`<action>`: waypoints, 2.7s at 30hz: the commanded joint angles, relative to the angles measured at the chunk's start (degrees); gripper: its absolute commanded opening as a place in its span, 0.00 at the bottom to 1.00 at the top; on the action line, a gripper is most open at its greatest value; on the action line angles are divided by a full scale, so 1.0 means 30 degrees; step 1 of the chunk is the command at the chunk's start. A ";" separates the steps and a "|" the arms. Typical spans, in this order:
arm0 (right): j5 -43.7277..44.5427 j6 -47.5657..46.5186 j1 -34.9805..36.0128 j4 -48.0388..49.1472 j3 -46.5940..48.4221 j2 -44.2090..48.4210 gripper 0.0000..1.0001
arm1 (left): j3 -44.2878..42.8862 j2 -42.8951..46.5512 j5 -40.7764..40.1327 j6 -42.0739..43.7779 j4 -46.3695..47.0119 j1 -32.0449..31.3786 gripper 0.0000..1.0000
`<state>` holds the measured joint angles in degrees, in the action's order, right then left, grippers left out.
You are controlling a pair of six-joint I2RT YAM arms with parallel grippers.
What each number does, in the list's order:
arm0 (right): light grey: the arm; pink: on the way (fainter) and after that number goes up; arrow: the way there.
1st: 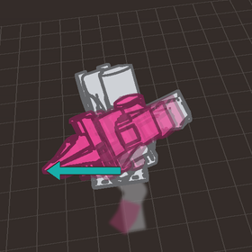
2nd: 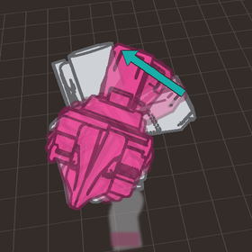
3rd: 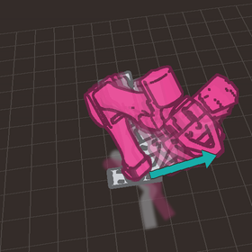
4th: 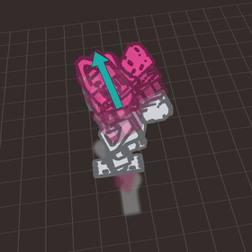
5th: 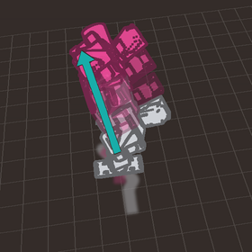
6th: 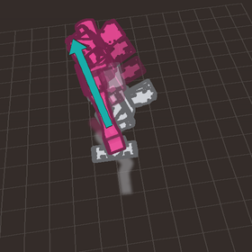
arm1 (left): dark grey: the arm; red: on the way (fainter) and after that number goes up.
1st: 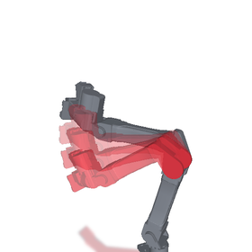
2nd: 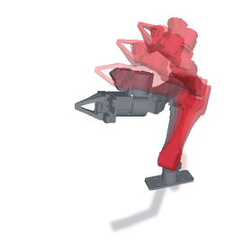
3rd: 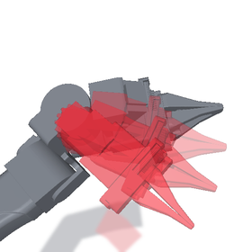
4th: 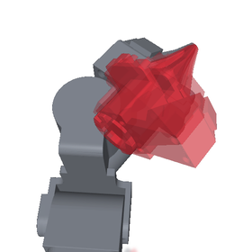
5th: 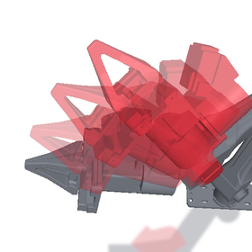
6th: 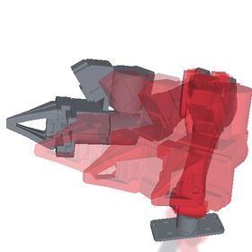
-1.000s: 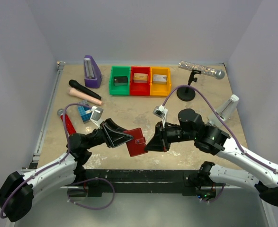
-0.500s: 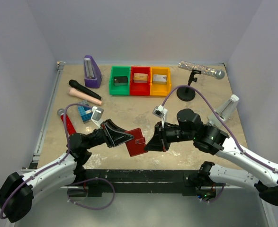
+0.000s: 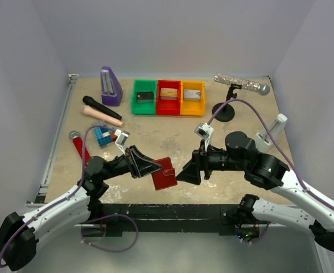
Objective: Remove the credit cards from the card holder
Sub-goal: Open the card holder.
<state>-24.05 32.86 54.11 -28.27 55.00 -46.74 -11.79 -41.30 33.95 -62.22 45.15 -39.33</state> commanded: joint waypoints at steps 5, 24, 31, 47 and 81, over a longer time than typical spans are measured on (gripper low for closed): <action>0.9524 -0.2076 0.2552 -0.5477 0.3866 -0.0322 0.63 | -0.4211 0.0933 -0.6154 0.4653 -1.2286 -0.0920 0.00; 2.3078 -0.0084 0.8624 -0.8392 0.9850 -0.9410 0.59 | -0.9982 0.0496 -1.3250 0.2195 -2.1578 -0.2944 0.00; 2.2111 -0.0233 0.8830 -0.7891 1.0641 -1.0669 0.61 | -1.0981 -0.0178 -1.3106 0.1636 -2.1875 -0.3032 0.00; 2.0174 -0.0846 0.8742 -0.5809 0.9965 -1.0814 0.62 | -1.1097 -0.0120 -1.2080 0.1170 -2.1259 -0.3032 0.00; 2.3544 -0.0993 0.8771 -1.1345 1.3949 -1.5209 0.43 | -1.2241 -0.0179 -0.9005 -0.1732 -2.1114 -0.3032 0.00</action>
<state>42.54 30.24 80.75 -59.48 94.63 -90.30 -45.45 -42.76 0.10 -63.99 -24.88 -48.01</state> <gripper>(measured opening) 0.448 0.245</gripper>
